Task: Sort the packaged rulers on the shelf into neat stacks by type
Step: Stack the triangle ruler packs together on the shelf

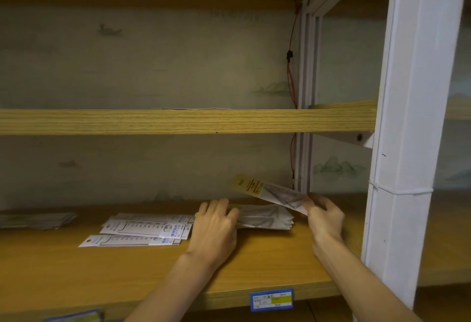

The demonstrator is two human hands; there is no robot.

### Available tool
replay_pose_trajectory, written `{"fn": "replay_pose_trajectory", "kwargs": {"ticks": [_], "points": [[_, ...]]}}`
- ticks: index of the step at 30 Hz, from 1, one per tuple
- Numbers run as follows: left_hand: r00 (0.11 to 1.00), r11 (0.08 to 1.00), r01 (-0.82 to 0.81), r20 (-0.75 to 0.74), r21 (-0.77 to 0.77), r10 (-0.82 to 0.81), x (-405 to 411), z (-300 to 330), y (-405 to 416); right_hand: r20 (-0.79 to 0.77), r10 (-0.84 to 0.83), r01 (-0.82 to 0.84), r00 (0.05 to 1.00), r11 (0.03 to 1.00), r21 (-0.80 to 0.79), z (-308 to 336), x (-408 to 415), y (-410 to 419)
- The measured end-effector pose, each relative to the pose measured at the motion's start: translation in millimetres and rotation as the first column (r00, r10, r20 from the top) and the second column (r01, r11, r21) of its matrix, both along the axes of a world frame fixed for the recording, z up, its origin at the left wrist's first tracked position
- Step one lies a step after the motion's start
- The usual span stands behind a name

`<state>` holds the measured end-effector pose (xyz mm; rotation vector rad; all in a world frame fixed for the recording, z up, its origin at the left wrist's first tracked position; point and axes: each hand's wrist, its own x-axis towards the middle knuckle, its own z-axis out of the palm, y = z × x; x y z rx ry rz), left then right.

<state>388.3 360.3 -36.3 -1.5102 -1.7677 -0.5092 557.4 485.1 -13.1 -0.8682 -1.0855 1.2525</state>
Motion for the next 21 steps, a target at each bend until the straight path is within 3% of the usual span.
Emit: {"fn": "replay_pose_trajectory", "kwargs": {"ticks": [11, 17, 21], "points": [[0.996, 0.996, 0.045, -0.075, 0.080, -0.039, -3, 10, -12, 0.055, -0.098, 0.099, 0.994, 0.995, -0.020, 2, 8, -7], [0.993, 0.971, -0.094, 0.087, 0.221, 0.076, -24, 21, -35, 0.137, -0.127, 0.129, 0.982, 0.992, -0.005, 4, 19, -16], [0.968, 0.948, -0.179, 0.217, 0.264, 0.122, -27, 33, -48, 0.249, -0.056, 0.048, 0.967, 0.998, 0.041, 3, 24, -24]]}}
